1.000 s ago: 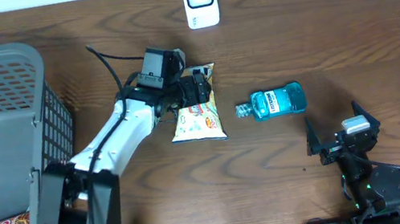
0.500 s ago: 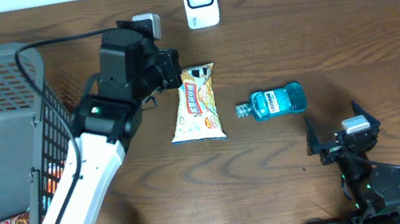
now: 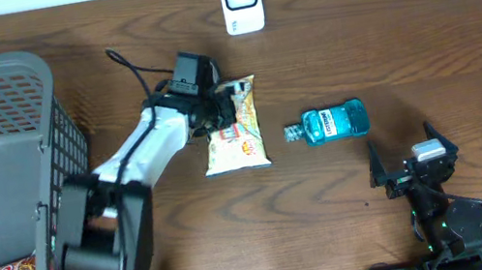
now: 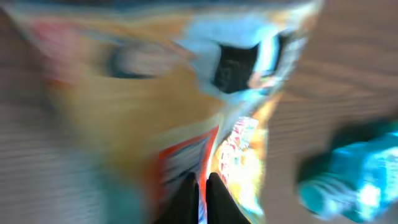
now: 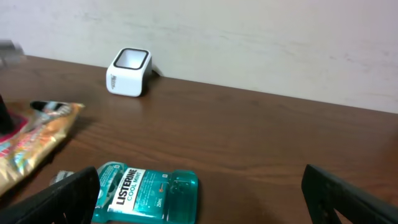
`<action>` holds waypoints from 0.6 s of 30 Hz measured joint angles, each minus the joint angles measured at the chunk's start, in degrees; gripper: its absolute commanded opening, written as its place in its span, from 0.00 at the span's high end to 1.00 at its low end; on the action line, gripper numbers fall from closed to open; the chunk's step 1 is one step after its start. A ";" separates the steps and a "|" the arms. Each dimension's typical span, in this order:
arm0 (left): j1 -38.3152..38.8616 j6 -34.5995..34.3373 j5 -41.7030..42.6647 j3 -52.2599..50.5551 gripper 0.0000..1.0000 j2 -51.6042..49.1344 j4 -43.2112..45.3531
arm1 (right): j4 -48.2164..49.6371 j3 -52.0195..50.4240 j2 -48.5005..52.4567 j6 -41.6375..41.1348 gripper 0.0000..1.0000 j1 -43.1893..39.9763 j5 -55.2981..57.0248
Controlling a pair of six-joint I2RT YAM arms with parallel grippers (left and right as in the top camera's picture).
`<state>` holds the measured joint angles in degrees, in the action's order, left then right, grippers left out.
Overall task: Scan the item barcode
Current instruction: 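Carry the snack bag to the scanner and hold it under it, then lower the snack bag onto the table left of the bottle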
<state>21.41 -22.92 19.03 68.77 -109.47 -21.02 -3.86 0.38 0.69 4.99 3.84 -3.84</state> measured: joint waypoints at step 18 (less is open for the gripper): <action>6.80 -0.76 -2.08 3.23 0.93 -3.26 -3.37 | 0.02 0.02 0.00 0.00 0.01 0.00 0.00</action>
<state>28.21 -23.68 16.95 72.01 -112.73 -24.38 -3.84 0.40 0.69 4.99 3.84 -3.84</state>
